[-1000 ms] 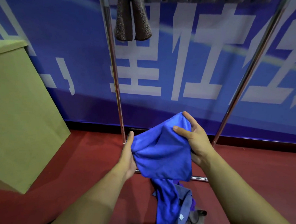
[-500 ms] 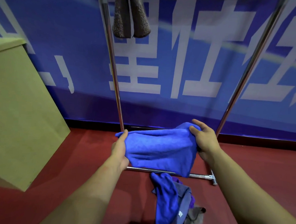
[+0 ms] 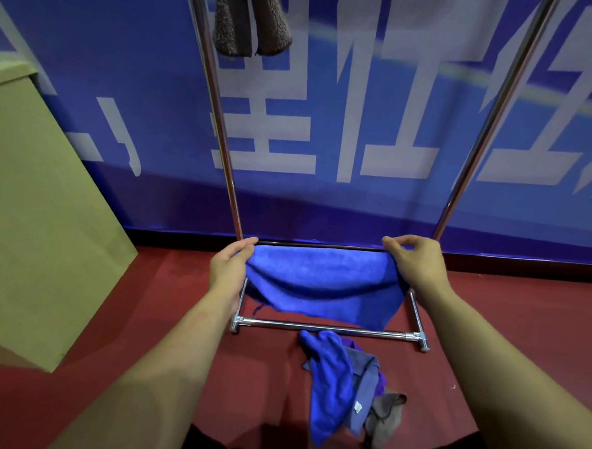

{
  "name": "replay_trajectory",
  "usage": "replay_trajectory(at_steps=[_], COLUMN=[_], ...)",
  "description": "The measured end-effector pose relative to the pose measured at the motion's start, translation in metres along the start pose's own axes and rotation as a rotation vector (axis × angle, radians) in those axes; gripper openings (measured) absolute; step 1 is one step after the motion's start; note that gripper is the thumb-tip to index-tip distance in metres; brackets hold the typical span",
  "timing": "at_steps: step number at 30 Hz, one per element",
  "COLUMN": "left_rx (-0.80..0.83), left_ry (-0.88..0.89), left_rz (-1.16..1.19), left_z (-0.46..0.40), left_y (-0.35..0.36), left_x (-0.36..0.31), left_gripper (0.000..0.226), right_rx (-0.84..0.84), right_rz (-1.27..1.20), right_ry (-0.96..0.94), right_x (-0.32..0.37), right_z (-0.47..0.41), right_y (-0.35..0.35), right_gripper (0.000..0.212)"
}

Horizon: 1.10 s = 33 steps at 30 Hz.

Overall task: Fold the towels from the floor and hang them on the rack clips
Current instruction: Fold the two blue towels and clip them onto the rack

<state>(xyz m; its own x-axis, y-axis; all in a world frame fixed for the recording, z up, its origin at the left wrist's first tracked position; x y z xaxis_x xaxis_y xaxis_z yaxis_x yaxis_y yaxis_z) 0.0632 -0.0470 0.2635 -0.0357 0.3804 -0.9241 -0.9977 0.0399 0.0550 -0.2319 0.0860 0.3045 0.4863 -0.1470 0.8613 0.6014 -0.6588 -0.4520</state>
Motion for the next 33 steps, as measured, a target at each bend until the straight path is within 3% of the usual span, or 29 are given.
replay_trajectory(at_steps=[7, 13, 19, 23, 33], left_rx=[-0.052, -0.067, 0.059, 0.102, -0.057], left_ry=[0.145, 0.150, 0.063, -0.013, 0.221], left_rz=[-0.093, -0.015, -0.008, 0.076, 0.044], left_z=[0.005, 0.003, 0.001, 0.004, 0.012], left_y=[0.000, -0.003, -0.003, 0.001, -0.006], left_x=[-0.010, -0.016, -0.016, -0.015, -0.023], left_gripper=[0.015, 0.024, 0.043, 0.030, 0.016], right_rx=[-0.014, -0.017, -0.034, -0.089, -0.202], right_rz=[-0.328, -0.306, -0.335, -0.370, -0.398], right_ry=[0.065, -0.022, -0.054, -0.033, -0.006], right_x=[0.004, 0.008, 0.007, 0.010, 0.003], right_z=[-0.002, -0.001, -0.003, -0.002, -0.003], right_y=[-0.006, -0.012, -0.017, -0.022, -0.028], right_gripper=[0.013, 0.027, 0.034, 0.029, 0.011])
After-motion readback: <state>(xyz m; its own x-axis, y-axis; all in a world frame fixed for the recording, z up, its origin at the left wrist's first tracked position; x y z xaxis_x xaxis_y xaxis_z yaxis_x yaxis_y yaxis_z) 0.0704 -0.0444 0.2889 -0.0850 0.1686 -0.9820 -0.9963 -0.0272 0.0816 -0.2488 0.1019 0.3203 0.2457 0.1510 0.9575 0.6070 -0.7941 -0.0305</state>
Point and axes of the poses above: each hand's wrist, its own z-axis away from the middle knuckle, its own y-axis out of the palm, x = y × z, the point moved 2 cm from there along -z, towards the middle knuckle, and after that the axes turned 14 degrees about -y, right-handed, at the moved point
